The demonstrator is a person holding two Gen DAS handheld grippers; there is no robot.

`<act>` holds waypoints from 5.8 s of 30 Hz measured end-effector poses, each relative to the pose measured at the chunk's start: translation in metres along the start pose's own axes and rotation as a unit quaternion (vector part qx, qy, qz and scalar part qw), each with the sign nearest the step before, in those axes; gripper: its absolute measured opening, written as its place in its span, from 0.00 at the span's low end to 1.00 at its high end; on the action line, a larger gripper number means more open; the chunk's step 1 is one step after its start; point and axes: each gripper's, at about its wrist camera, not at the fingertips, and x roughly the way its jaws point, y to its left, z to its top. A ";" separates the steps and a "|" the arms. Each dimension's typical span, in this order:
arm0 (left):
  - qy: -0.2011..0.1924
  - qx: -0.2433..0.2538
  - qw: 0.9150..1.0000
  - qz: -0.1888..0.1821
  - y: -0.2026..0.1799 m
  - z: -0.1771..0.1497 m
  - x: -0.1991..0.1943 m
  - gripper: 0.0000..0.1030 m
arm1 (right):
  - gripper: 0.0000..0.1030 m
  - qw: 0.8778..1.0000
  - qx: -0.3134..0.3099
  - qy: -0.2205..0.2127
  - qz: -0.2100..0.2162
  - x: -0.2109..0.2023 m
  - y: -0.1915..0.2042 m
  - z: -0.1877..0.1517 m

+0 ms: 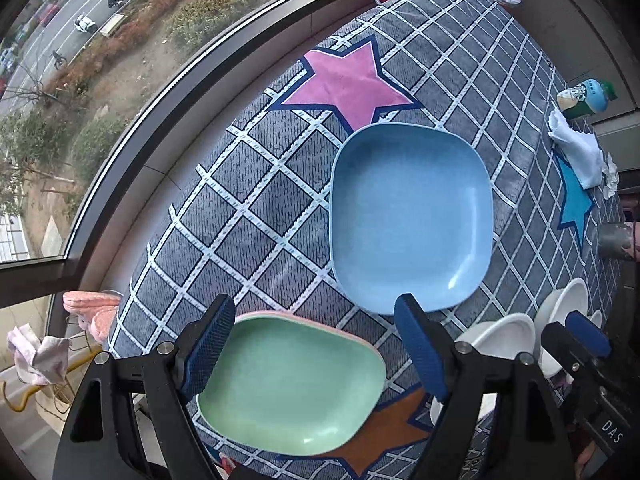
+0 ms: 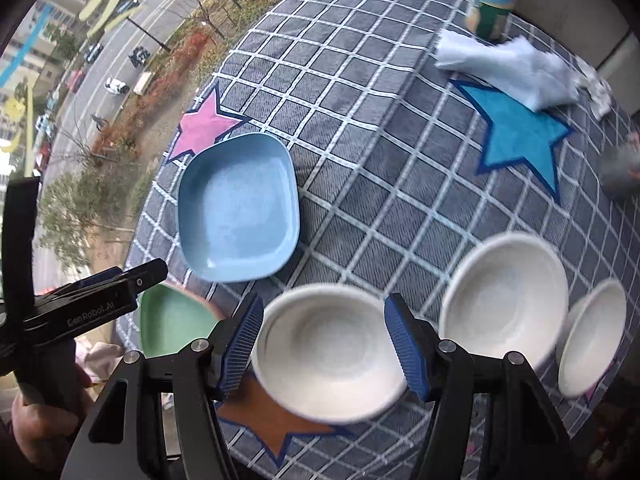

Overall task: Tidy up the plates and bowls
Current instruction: 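Move the right tool down to the blue plate rim, then close the right tool on the blue plate rim, then carry the blue plate with the right tool over the green plate stack, then lower the blue plate onto the stack and open the right tool, then move both tools away from the stack toward the white bowls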

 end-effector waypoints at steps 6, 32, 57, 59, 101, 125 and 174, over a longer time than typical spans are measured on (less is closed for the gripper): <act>0.008 -0.012 1.000 0.001 0.005 0.021 0.027 0.80 | 0.54 1.000 -0.003 0.014 -0.013 0.035 0.008 0.038; 0.027 0.015 0.999 -0.028 -0.012 0.034 0.051 0.16 | 0.08 0.999 -0.028 0.036 -0.020 0.087 0.044 0.072; -0.015 0.102 0.995 0.017 -0.016 -0.086 -0.041 0.18 | 0.09 0.999 -0.006 0.037 -0.025 0.000 0.053 -0.043; -0.012 0.106 0.994 0.020 -0.016 -0.098 -0.042 0.18 | 0.09 0.999 -0.015 0.044 -0.027 -0.003 0.053 -0.063; 0.007 0.110 0.991 0.081 0.042 -0.109 -0.015 0.18 | 0.10 0.992 -0.053 0.117 -0.004 0.046 0.111 -0.106; 0.035 0.117 0.990 0.070 0.062 -0.099 0.015 0.37 | 0.10 0.993 -0.007 0.117 -0.001 0.053 0.109 -0.100; 0.020 0.323 0.946 -0.029 -0.273 -0.069 -0.005 0.56 | 0.76 0.919 0.392 -0.030 0.031 -0.035 -0.223 -0.161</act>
